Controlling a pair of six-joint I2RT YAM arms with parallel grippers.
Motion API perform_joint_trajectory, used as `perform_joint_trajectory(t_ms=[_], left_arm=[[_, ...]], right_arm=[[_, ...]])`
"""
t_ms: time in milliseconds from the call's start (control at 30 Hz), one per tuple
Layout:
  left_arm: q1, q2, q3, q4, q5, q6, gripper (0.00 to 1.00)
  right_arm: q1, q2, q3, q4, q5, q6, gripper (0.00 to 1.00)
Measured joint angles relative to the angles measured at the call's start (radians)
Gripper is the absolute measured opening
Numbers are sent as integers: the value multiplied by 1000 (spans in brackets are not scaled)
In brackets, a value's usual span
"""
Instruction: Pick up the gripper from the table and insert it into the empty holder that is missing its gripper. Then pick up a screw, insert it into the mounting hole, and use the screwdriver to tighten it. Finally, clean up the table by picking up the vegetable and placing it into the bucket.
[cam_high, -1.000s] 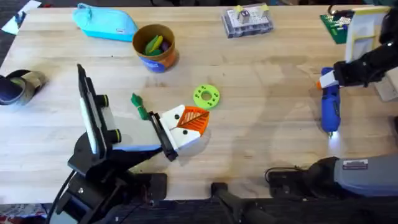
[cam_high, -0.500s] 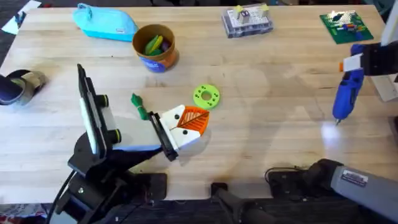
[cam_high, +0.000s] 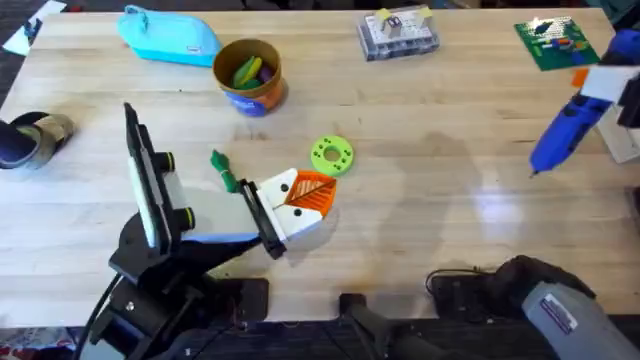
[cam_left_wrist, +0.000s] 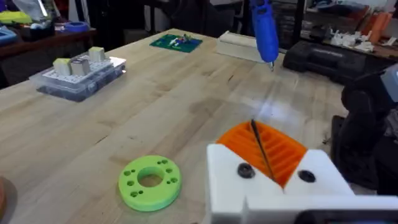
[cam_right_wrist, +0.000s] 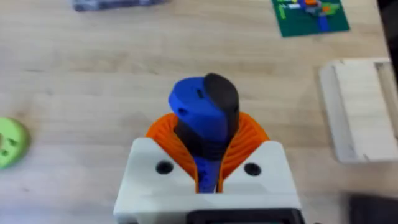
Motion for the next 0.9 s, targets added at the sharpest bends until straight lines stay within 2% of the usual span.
perform_joint_trajectory(t_ms=[200, 400, 600, 767, 900], left_arm=[[0, 0, 0, 0, 0, 0, 15], [0, 0, 0, 0, 0, 0, 15], [0, 0, 0, 0, 0, 0, 15], [0, 0, 0, 0, 0, 0, 15], [0, 0, 0, 0, 0, 0, 15]], right_arm=[[12, -154, -175, 229, -206, 91, 117], [134, -187, -257, 462, -384, 235, 109], [384, -176, -267, 631, -409, 325, 102], [635, -152, -268, 755, -308, 393, 96], [853, -121, -269, 856, -177, 415, 91]])
